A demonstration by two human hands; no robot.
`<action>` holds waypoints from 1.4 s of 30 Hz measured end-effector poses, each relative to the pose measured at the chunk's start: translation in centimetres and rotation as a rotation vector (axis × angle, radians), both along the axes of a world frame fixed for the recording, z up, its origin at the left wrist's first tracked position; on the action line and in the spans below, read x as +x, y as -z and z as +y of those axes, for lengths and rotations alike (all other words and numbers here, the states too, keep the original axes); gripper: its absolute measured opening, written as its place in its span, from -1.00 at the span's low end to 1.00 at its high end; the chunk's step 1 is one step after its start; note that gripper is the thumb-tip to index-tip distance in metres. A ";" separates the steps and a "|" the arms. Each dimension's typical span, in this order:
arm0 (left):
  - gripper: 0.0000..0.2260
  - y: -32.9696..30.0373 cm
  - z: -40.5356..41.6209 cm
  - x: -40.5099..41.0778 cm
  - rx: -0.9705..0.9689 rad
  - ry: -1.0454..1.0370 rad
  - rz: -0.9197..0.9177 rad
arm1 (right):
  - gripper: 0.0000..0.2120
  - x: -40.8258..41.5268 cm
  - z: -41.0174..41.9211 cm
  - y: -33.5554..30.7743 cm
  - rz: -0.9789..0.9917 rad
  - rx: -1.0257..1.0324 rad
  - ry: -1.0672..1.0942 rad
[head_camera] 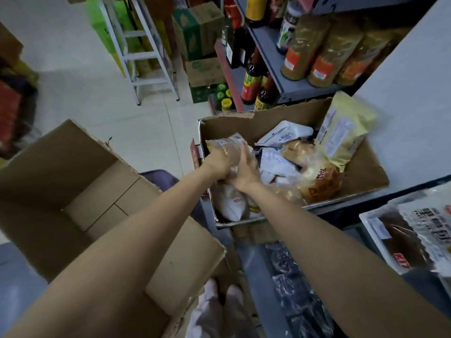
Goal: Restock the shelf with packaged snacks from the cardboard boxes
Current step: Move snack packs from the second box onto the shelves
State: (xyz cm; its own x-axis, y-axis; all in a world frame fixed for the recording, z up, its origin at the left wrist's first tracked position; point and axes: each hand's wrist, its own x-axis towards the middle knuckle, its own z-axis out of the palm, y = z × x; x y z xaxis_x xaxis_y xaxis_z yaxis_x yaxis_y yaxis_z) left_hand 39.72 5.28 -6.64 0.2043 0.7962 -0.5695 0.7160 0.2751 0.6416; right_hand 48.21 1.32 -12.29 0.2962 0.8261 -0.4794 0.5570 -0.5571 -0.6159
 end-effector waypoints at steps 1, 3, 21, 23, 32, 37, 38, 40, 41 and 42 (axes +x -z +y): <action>-0.66 0.4 0.2 0.1 0.023 0.050 0.010 | -0.01 0.1 0.3 0.5 0.002 0.002 0.025; -0.67 1.0 0.6 0.0 0.110 0.141 0.050 | 0.00 0.8 0.7 0.6 0.060 0.051 0.092; -0.75 2.5 1.2 0.5 0.381 1.002 0.808 | -0.62 8.6 -5.6 -5.3 0.844 0.122 0.634; -0.79 1.5 1.6 0.2 0.393 0.951 0.678 | -0.86 9.0 -6.4 -5.6 0.928 0.142 0.679; -0.88 -6.9 -0.2 -0.5 0.588 0.825 0.113 | -0.63 9.3 -7.9 -12.2 0.680 0.397 0.571; -0.90 -13.1 -2.2 -0.3 0.825 0.906 0.173 | -0.62 8.1 -9.9 -18.1 0.294 0.475 0.378; -0.90 -14.4 -2.7 -0.5 0.854 0.911 0.206 | -0.65 7.8 -10.5 -19.4 0.282 0.456 0.344; -0.93 -16.8 -3.9 -1.3 0.876 0.918 0.183 | -0.66 6.6 -11.8 -21.5 0.300 0.426 0.324; -0.95 -18.0 -4.4 -1.9 0.878 0.929 0.124 | -0.62 5.7 -12.6 -22.7 0.325 0.420 0.333; -0.91 -19.0 -5.0 -2.5 0.871 0.943 0.061 | -0.53 4.6 -13.5 -23.6 0.360 0.417 0.352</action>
